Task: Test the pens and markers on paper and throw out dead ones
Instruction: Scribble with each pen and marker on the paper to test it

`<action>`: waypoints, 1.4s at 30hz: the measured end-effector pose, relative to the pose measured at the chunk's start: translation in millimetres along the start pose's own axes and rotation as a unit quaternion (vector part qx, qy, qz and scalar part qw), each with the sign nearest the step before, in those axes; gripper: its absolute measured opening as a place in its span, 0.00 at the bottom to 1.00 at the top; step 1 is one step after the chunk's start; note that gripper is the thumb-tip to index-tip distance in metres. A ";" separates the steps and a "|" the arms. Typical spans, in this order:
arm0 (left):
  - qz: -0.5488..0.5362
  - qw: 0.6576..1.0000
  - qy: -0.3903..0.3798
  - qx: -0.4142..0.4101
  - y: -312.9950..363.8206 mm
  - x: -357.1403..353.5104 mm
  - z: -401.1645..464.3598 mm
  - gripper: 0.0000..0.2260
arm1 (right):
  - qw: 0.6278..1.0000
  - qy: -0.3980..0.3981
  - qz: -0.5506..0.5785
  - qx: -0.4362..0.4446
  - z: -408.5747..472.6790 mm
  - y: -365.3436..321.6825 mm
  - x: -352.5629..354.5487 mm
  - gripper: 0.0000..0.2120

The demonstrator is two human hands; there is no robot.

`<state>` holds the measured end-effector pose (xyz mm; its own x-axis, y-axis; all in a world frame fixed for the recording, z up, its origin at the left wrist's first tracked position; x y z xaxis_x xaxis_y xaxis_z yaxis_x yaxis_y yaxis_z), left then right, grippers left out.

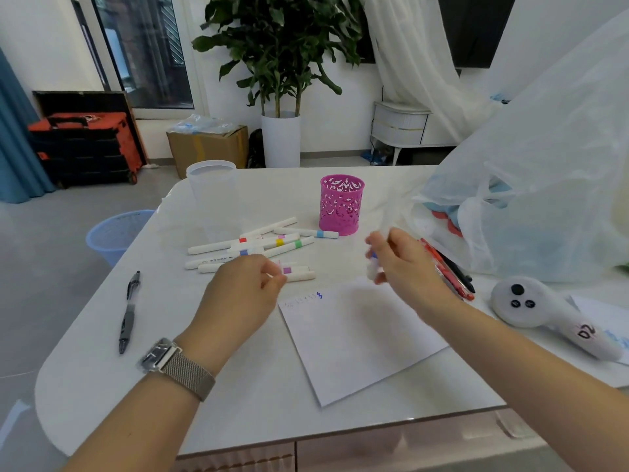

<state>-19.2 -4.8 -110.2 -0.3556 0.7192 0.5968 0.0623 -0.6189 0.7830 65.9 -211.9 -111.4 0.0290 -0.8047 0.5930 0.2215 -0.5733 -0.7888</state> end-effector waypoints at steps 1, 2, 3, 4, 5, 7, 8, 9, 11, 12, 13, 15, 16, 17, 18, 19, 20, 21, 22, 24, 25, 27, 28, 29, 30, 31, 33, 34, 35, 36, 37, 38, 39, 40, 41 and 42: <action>0.030 0.999 0.008 0.005 -9.4 3.9 4.1 0.06 | 0.995 0.012 -0.096 0.018 3.4 10.0 7.1 0.15; 0.056 0.998 0.009 0.012 -18.2 6.0 8.1 0.08 | 0.983 0.012 -0.180 0.037 5.4 19.0 11.0 0.15; 0.078 0.997 0.004 0.018 -26.0 6.8 11.8 0.09 | 0.969 0.007 -0.244 0.050 7.1 27.9 12.3 0.14; 0.096 0.995 -0.003 0.023 -32.8 6.1 15.4 0.11 | 0.959 -0.004 -0.279 0.057 6.8 34.4 11.8 0.12; 0.109 0.994 -0.009 0.027 -38.5 4.6 18.6 0.11 | 0.953 -0.016 -0.298 0.060 6.6 39.5 8.9 0.11; 0.130 0.991 -0.024 0.033 -46.9 0.0 23.5 0.14 | 0.941 -0.042 -0.329 0.067 4.9 40.0 0.3 0.17; 0.143 0.989 -0.032 0.026 -49.1 -2.8 25.6 0.15 | 0.936 -0.048 -0.339 0.077 4.4 36.7 -3.6 0.19; 0.158 0.987 -0.040 0.015 -49.8 -5.6 27.4 0.16 | 0.933 -0.044 -0.345 0.093 5.6 33.5 -7.4 0.20; 0.185 0.982 -0.044 -0.008 -47.7 -9.1 28.7 0.16 | 0.931 -0.037 -0.344 0.116 9.6 27.1 -13.7 0.18; 0.192 0.980 -0.039 -0.016 -45.7 -10.2 28.6 0.15 | 0.931 -0.037 -0.346 0.114 12.8 25.8 -16.3 0.17; 0.194 0.980 -0.031 -0.026 -43.2 -11.1 28.3 0.14 | 0.928 -0.032 -0.356 0.108 16.7 24.5 -17.8 0.15; 0.190 0.981 -0.022 -0.037 -39.7 -13.5 27.6 0.10 | 0.910 -0.010 -0.402 0.101 25.0 20.7 -18.1 0.12; 0.188 0.981 -0.025 -0.037 -39.2 -14.9 27.0 0.09 | 0.900 0.005 -0.424 0.103 28.3 18.3 -17.3 0.11; 0.189 0.981 -0.031 -0.035 -39.5 -16.1 26.7 0.08 | 0.891 0.022 -0.440 0.106 31.2 16.3 -15.9 0.10; 0.192 0.980 -0.038 -0.033 -40.1 -16.5 26.3 0.08 | 0.883 0.039 -0.454 0.109 33.7 15.9 -14.1 0.09; 0.200 0.978 -0.042 -0.033 -40.8 -16.4 26.0 0.09 | 0.875 0.054 -0.469 0.109 35.0 17.1 -11.9 0.09; 0.214 0.975 -0.045 -0.034 -41.1 -15.9 25.7 0.09 | 0.867 0.062 -0.482 0.106 35.7 19.9 -10.1 0.09; 0.232 0.971 -0.046 -0.036 -40.9 -15.3 25.7 0.09 | 0.861 0.062 -0.495 0.100 35.2 23.8 -8.8 0.10; 0.251 0.966 -0.048 -0.035 -40.9 -15.0 25.5 0.09 | 0.854 0.059 -0.508 0.093 34.6 29.6 -7.8 0.10; 0.288 0.956 -0.045 -0.031 -39.2 -14.4 24.6 0.08 | 0.844 0.063 -0.527 0.076 33.1 39.0 -1.6 0.09; 0.293 0.955 -0.041 -0.029 -38.2 -13.9 24.2 0.09 | 0.841 0.081 -0.530 0.071 32.6 41.0 5.0 0.08; 0.251 0.967 -0.028 -0.021 -36.2 -11.9 23.8 0.11 | 0.839 0.139 -0.521 0.065 31.9 41.3 23.0 0.06; 0.204 0.979 -0.018 -0.012 -35.1 -10.3 24.1 0.11 | 0.841 0.165 -0.511 0.062 31.3 41.6 32.5 0.05; 0.149 0.989 -0.006 -0.004 -33.9 -9.1 24.8 0.10 | 0.842 0.177 -0.506 0.053 30.9 43.5 39.9 0.05; 0.100 0.995 0.002 0.004 -32.2 -8.9 25.6 0.08 | 0.843 0.169 -0.510 0.038 30.9 48.0 44.8 0.07; 0.058 0.998 0.007 0.007 -28.5 -9.0 25.6 0.06 | 0.840 0.138 -0.525 0.013 29.8 53.5 47.5 0.08; -0.003 1.000 0.014 0.010 -19.3 -9.2 24.3 0.01 | 0.823 0.035 -0.565 -0.047 26.6 67.1 46.6 0.12; -0.019 1.000 0.014 0.006 -13.8 -9.5 22.9 0.02 | 0.814 0.000 -0.576 -0.072 25.0 72.2 46.3 0.15; -0.026 1.000 0.011 -0.001 -7.6 -10.2 20.9 0.06 | 0.808 -0.008 -0.583 -0.082 23.4 72.1 47.3 0.16; -0.033 0.999 0.005 -0.005 -3.0 -11.7 19.0 0.09 | 0.810 0.013 -0.582 -0.072 23.0 66.3 48.7 0.16; -0.047 0.999 -0.002 -0.008 2.1 -13.1 16.6 0.11 | 0.819 0.051 -0.570 -0.045 23.6 57.0 49.3 0.15; -0.068 0.998 -0.011 -0.011 6.4 -15.2 14.8 0.11 | 0.840 0.092 -0.535 -0.006 22.2 44.3 48.1 0.14; -0.090 0.996 -0.024 -0.017 10.4 -17.8 13.1 0.10 | 0.875 0.108 -0.471 0.026 18.7 31.3 44.0 0.13; -0.115 0.992 -0.043 -0.024 13.5 -21.4 11.7 0.09 | 0.918 0.093 -0.382 0.045 14.1 18.7 37.4 0.12; -0.141 0.987 -0.070 -0.031 16.1 -26.0 9.8 0.08 | 0.956 0.045 -0.287 0.046 8.3 7.2 26.4 0.11; -0.164 0.981 -0.102 -0.037 18.0 -31.0 7.9 0.07 | 0.981 -0.025 -0.191 0.033 0.5 -3.0 11.7 0.12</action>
<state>0.3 -35.7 -113.2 -0.1504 0.9267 0.3444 -0.0945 -0.3603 0.9280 66.1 -219.6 -102.0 -0.0213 -0.5234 0.8518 0.2886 -0.8190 -0.4960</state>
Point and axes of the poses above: each hand's wrist, its own z-axis towards the middle knuckle, its own x-axis out of the back of the hand, y = z × x, the point moved 6 cm from there along z, towards the middle knuckle, and after that the axes turned 14 degrees about -z, right-handed, at the moved point
